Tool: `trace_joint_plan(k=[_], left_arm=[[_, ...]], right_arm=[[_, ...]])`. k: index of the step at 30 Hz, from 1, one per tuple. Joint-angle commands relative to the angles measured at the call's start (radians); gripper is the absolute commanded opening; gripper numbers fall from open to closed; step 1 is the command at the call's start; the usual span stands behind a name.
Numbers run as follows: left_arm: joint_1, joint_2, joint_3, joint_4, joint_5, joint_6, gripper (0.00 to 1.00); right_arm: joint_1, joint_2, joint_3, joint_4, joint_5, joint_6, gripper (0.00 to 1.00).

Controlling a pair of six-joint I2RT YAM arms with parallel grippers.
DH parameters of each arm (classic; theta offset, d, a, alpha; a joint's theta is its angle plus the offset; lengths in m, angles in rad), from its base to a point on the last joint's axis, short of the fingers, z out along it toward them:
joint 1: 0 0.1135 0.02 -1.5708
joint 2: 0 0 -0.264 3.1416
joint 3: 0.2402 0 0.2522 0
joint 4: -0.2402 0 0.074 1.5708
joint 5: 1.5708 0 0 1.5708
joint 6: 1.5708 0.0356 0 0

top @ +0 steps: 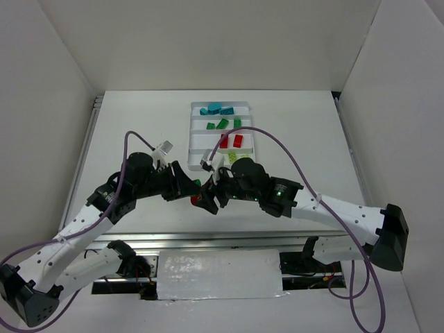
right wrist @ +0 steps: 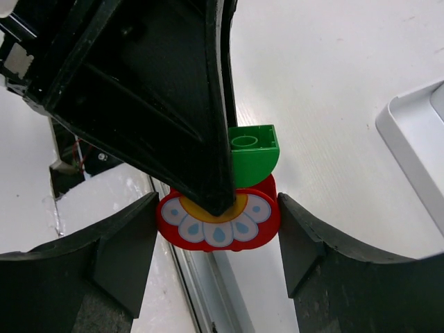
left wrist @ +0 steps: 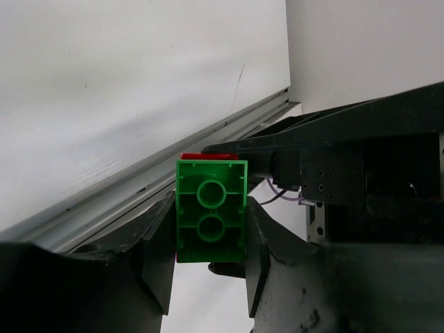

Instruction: Sort the legos into containers by color

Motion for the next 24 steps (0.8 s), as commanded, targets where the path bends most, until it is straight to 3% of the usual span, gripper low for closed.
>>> trace_joint_plan(k=[1,2,4,5,6,7,9,13,19,24], left_arm=[[-0.003,0.010,0.018,0.040,0.034,0.029,0.15],[-0.003,0.013,0.021,0.036,0.035,0.041,0.09],[-0.003,0.015,0.026,0.046,0.049,0.053,0.00],[-0.003,0.007,0.026,0.065,0.052,0.065,0.00],[-0.003,-0.001,0.023,0.072,0.052,0.068,0.00],[-0.002,-0.011,0.021,0.080,0.049,0.073,0.00],[-0.003,-0.039,0.024,0.083,0.020,0.085,0.00],[-0.003,-0.077,0.030,0.105,-0.014,0.142,0.00],[-0.003,-0.151,-0.036,0.336,0.120,0.171,0.00],[-0.003,-0.195,-0.082,0.500,0.256,0.148,0.00]], right_arm=[[0.014,0.023,0.064,-0.003,0.035,-0.018,0.00],[0.012,0.028,0.069,-0.003,0.038,-0.016,0.01],[0.014,0.036,0.064,0.004,0.037,-0.006,0.27],[0.014,0.034,0.049,0.012,0.031,0.002,0.48],[0.012,0.017,0.037,0.047,0.025,0.025,0.87],[0.009,0.004,0.018,0.067,0.011,0.033,0.99],[-0.017,-0.051,-0.026,0.107,-0.036,0.072,1.00],[-0.115,-0.153,-0.115,0.194,-0.282,0.177,1.00],[-0.261,-0.225,-0.210,0.388,-0.613,0.390,1.00],[-0.275,-0.191,-0.243,0.615,-0.716,0.591,1.00]])
